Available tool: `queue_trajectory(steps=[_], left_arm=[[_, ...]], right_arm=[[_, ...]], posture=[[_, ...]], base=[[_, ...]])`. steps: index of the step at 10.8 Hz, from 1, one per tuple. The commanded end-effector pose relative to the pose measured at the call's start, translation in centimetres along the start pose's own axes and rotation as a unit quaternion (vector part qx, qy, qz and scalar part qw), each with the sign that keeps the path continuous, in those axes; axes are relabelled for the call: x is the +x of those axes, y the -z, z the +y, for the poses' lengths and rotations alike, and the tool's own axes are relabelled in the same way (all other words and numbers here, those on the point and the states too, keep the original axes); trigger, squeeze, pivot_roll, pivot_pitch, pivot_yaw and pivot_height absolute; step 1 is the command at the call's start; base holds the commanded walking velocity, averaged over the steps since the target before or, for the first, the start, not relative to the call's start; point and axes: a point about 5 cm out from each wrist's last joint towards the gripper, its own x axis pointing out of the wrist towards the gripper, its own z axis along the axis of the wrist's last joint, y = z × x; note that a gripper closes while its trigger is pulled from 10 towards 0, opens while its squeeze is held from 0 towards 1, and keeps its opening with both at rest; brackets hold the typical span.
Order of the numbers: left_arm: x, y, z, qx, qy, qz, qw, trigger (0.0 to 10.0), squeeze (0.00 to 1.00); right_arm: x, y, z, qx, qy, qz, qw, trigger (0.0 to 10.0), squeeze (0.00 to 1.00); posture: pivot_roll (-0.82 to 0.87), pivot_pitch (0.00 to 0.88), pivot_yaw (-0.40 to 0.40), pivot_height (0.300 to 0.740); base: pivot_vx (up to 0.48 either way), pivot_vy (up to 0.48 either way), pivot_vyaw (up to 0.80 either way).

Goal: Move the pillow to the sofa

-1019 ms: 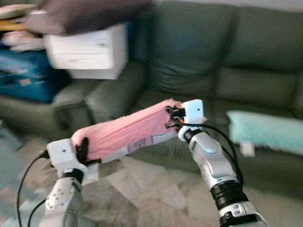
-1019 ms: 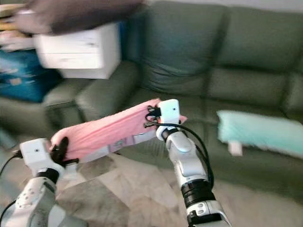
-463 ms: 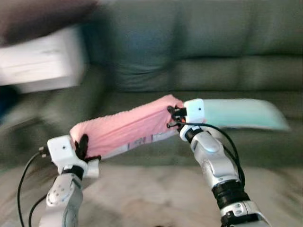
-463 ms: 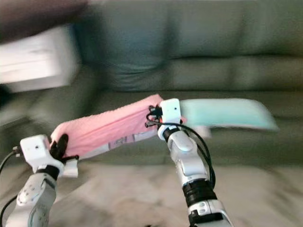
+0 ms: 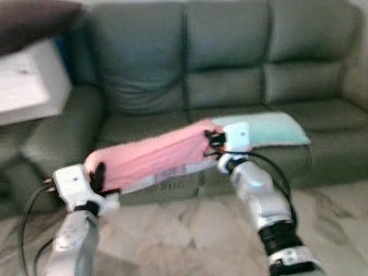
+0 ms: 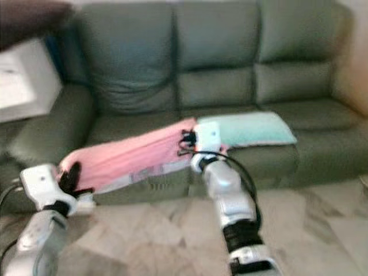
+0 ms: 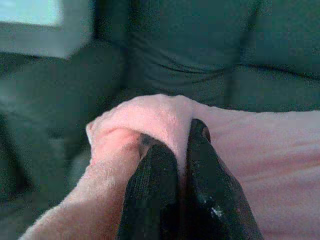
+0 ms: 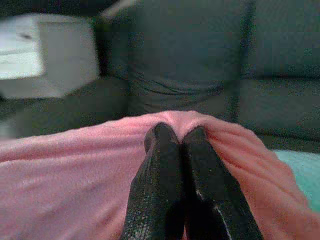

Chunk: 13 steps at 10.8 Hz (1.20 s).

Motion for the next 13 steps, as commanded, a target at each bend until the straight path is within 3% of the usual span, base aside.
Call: queue_trajectory(steps=[1,11,13], left_arm=[[-0.1,-0.5,1.4,0.005,-0.028,-0.011,1.0,10.0,0.0],[-0.2,0.2,0.6,0.006,-0.016,0.003,1.0,10.0,0.0],[-0.2,0.7,0.7,0.004,-0.028,0.022,0.999,10.0,0.0]], right_arm=[[0.0,-1.7,-0.9,-0.013,0.016,-0.034,0.999,10.0,0.0],[-0.3,-1.6,-1.0,-0.016,0.017,-0.031,0.999,10.0,0.0],[-0.3,-1.5,-1.0,-0.015,0.017,-0.03,0.999,10.0,0.0]], posture=[[-0.14,0.006,0.051,0.74],[-0.15,0.016,0.053,0.74],[-0.15,0.019,0.055,0.74]], base=[[0.428,0.0,0.0],[0.428,0.0,0.0],[0.178,0.302,0.0]])
